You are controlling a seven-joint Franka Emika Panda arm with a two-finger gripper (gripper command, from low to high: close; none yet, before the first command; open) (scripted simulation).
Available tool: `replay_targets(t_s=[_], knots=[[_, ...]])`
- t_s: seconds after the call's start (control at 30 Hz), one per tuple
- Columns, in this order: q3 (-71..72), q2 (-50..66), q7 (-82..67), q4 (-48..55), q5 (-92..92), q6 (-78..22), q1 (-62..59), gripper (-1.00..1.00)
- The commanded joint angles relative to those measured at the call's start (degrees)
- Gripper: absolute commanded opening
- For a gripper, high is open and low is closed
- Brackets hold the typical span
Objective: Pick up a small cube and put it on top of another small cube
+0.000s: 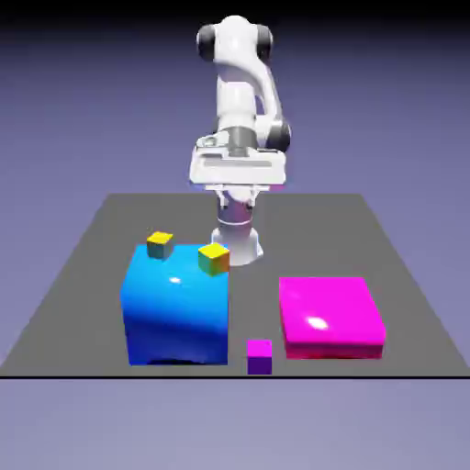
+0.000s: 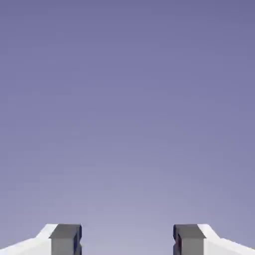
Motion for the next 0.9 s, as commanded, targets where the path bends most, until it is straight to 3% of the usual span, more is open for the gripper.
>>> replay_targets(t_s=[0.0, 0.87], knots=[[0.3, 2.1, 0.3, 2.0, -0.1, -2.2, -0.1, 0.00], [7.3, 56.1, 7.1, 54.5, -2.3, -60.5, -2.9, 0.00]])
